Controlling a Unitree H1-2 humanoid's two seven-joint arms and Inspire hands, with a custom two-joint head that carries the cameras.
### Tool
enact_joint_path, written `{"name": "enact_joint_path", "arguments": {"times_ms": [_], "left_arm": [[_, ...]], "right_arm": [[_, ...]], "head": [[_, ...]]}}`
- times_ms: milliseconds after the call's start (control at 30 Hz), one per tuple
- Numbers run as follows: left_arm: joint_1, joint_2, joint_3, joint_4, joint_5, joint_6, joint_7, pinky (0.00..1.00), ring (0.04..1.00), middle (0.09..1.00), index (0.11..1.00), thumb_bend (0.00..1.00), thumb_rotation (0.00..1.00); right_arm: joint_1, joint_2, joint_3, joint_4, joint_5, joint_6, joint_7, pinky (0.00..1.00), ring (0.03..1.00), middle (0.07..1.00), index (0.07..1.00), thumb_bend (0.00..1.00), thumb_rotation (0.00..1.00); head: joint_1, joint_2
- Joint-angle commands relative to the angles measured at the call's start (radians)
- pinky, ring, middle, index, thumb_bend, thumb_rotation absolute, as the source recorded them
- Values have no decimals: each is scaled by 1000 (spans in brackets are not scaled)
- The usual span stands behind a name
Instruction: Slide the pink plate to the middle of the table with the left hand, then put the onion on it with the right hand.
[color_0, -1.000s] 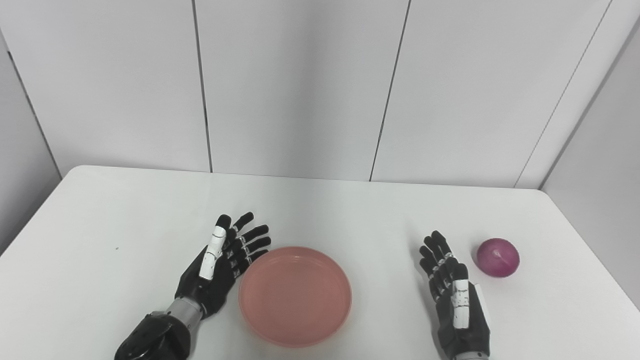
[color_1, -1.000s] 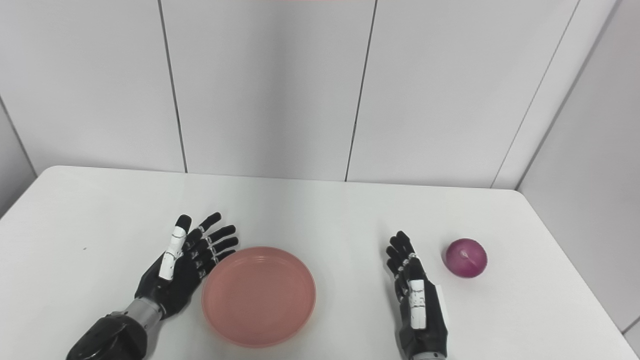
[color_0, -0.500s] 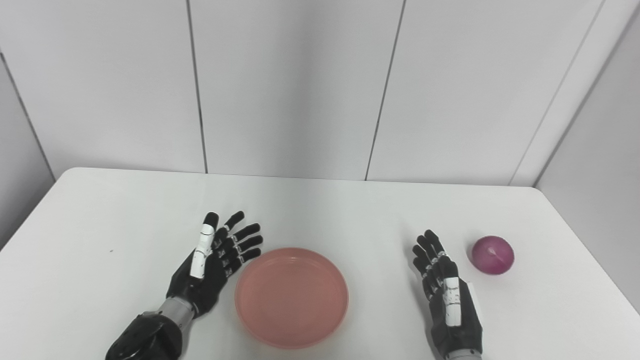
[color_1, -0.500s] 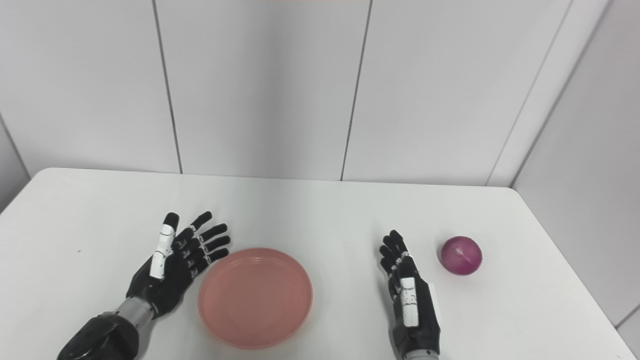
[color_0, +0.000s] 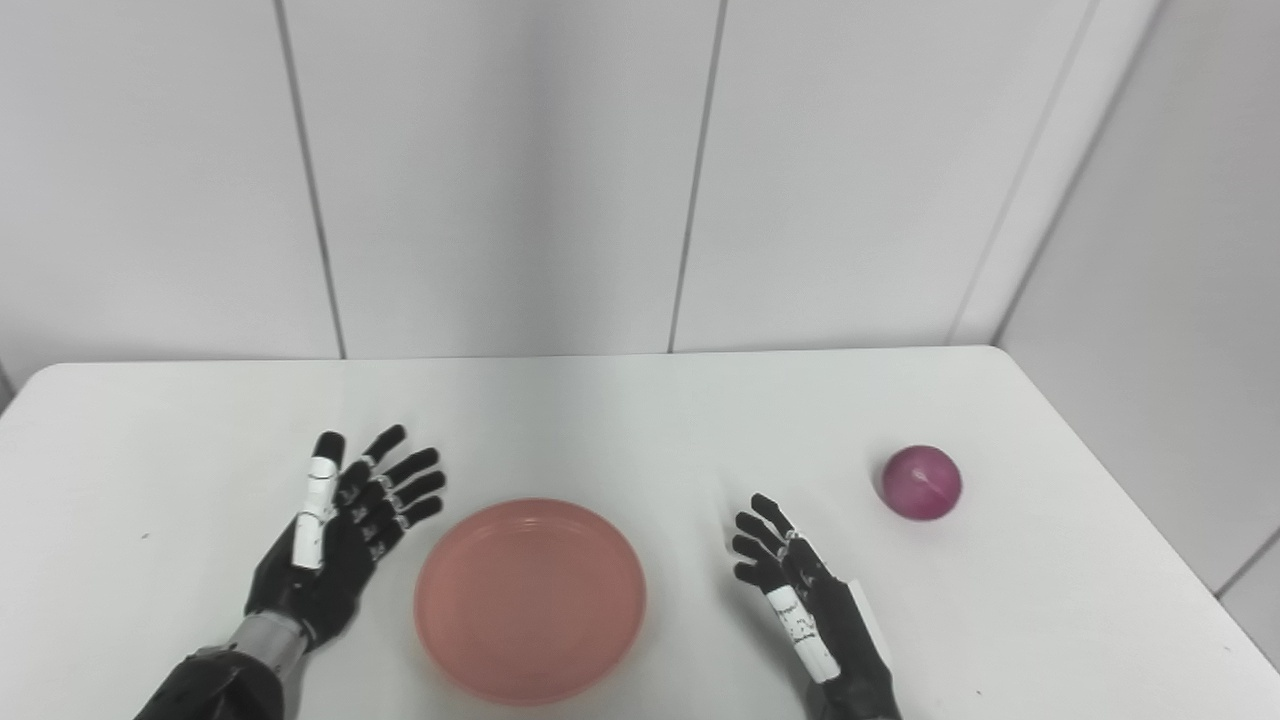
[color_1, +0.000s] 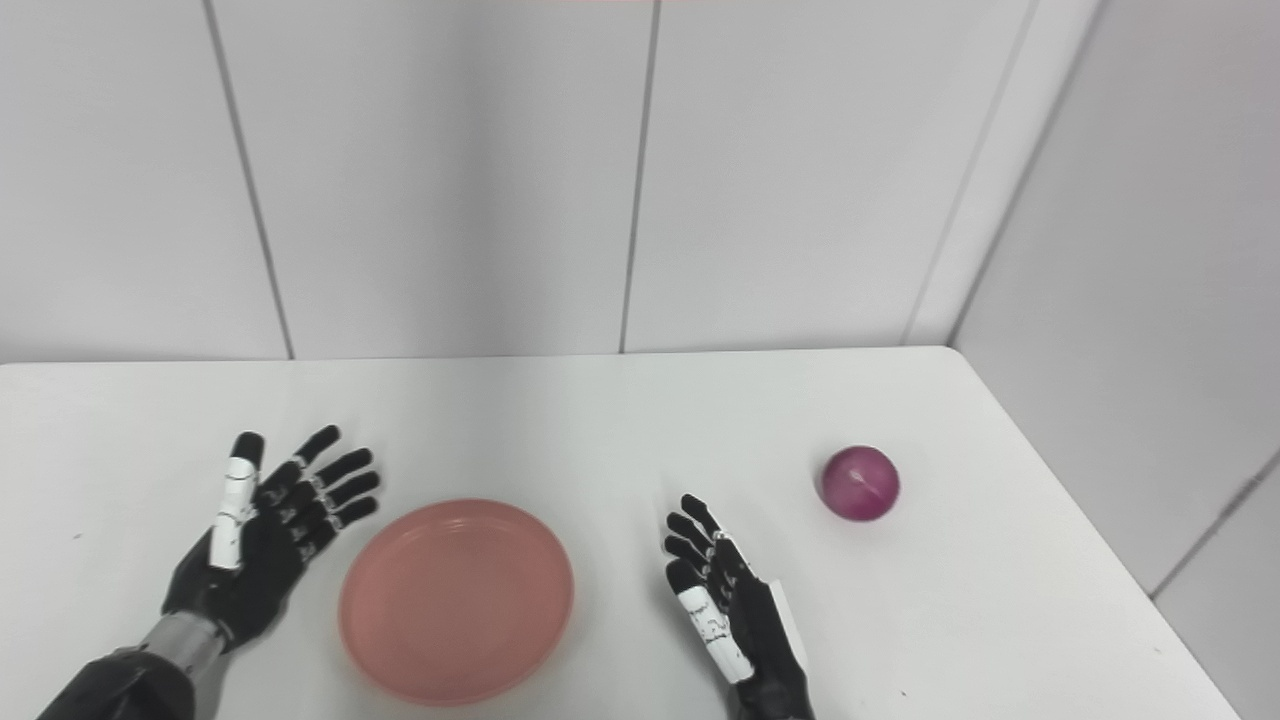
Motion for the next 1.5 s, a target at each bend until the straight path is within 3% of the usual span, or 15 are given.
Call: {"name": "enact_joint_path", "arguments": {"times_ms": [0,133,233,533,833,1100,1233,1467], "left_arm": [[-6,11,-3,32,5,6,-8,854,838,837,925,754,954],[-10,15,4,50,-7,-2,-24,870,851,846,930,757,944],[-14,20,10,61,-10,-5,-33,874,853,848,931,759,936],[-22,36,12,99,-15,-21,-44,869,842,831,930,727,956],[-25,38,17,113,-16,-19,-42,841,832,821,924,707,958],[-23,39,18,126,-20,-25,-53,846,837,821,929,707,949],[-22,38,20,125,-18,-26,-56,852,836,816,929,706,948],[-17,39,27,124,-19,-22,-58,863,842,822,931,709,943]], "right_arm": [[-45,-37,-11,-86,-52,53,-6,761,843,859,914,952,798],[-65,-99,-11,-135,-157,103,-7,810,825,844,897,967,792],[-77,-136,-15,-161,-176,131,11,762,843,872,899,960,715],[-129,-248,25,-242,-461,239,62,680,827,888,895,951,598],[-192,-353,61,-217,-674,208,114,680,840,868,834,1000,559],[-301,-478,87,-172,-788,209,237,595,807,843,822,1000,405],[-345,-513,92,-159,-829,224,303,647,823,842,826,1000,391],[-407,-578,96,-92,-868,182,330,699,807,822,812,1000,390]], "head": [[-6,0],[-29,-7],[-46,-14],[-87,-35],[-97,-47],[-95,-52],[-94,-55],[-92,-57]]}}
